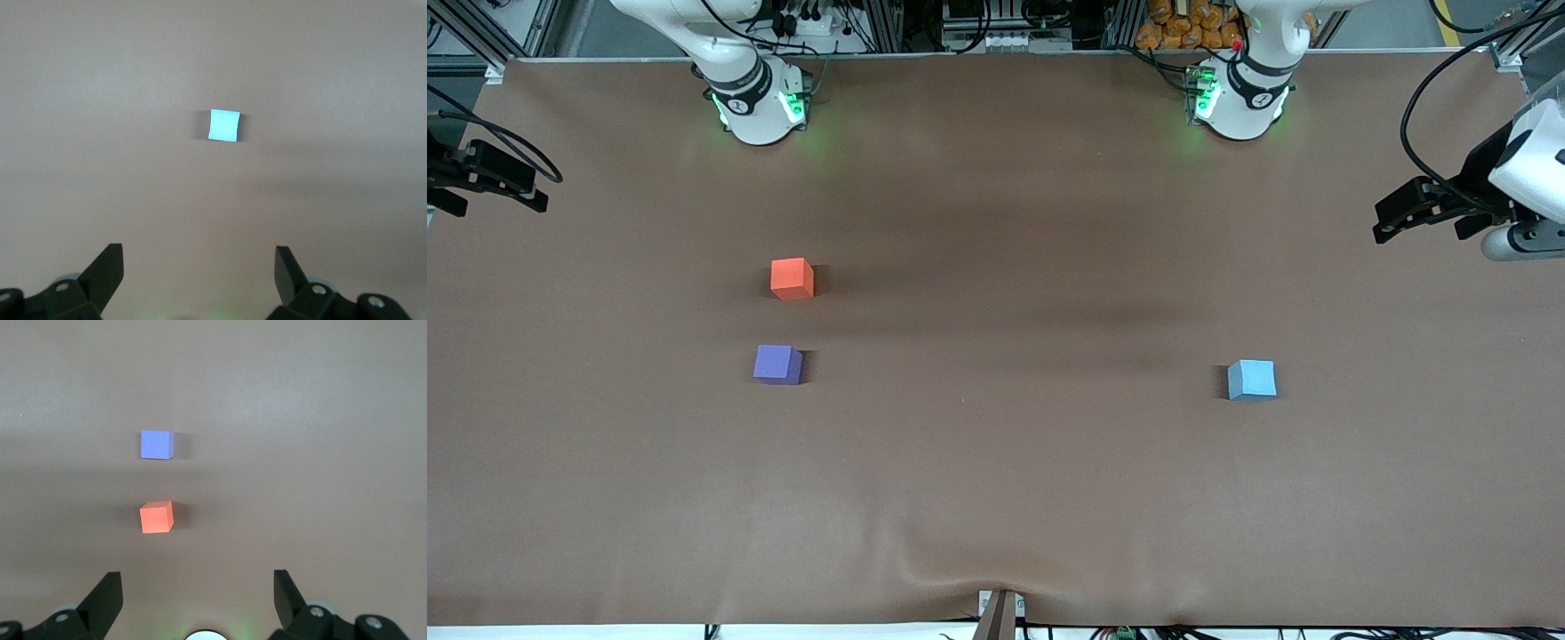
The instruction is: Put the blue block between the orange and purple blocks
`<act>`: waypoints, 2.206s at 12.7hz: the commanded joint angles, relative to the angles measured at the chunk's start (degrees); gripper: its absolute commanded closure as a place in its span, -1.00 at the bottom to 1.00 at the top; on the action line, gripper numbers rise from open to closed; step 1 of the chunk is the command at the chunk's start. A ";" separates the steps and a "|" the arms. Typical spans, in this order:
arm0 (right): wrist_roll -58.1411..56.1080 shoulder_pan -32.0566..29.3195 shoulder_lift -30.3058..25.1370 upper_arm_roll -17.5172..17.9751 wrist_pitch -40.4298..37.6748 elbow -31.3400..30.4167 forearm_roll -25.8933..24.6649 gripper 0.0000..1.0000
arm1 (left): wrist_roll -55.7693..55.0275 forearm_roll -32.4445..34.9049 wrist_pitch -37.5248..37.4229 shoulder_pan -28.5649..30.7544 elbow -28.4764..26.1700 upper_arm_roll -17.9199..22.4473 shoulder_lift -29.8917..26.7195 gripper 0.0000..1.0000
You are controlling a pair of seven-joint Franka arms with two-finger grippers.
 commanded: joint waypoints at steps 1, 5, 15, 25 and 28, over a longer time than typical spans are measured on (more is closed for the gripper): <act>-0.63 -0.35 -1.21 0.42 -0.11 -0.70 -0.63 -1.00 | 0.65 -0.16 -1.04 0.71 0.10 -0.01 0.38 -1.00; -0.63 -0.35 -1.21 0.42 -0.20 -0.61 -0.71 -1.00 | 0.65 -0.60 0.10 0.80 -1.39 -0.02 0.91 -1.00; -0.63 -0.35 -1.21 0.42 -0.29 -0.61 -0.71 -1.00 | 1.18 0.36 38.03 -0.69 -21.87 -1.07 11.51 -1.00; -0.63 -0.35 -1.12 0.42 -0.29 -0.61 -0.71 -1.00 | 9.00 0.45 55.21 1.15 -21.79 -0.98 29.03 -1.00; -0.62 -0.35 -1.12 0.42 -0.29 -0.61 -0.71 -1.00 | 9.00 0.45 55.30 0.98 -21.96 -1.07 30.26 -1.00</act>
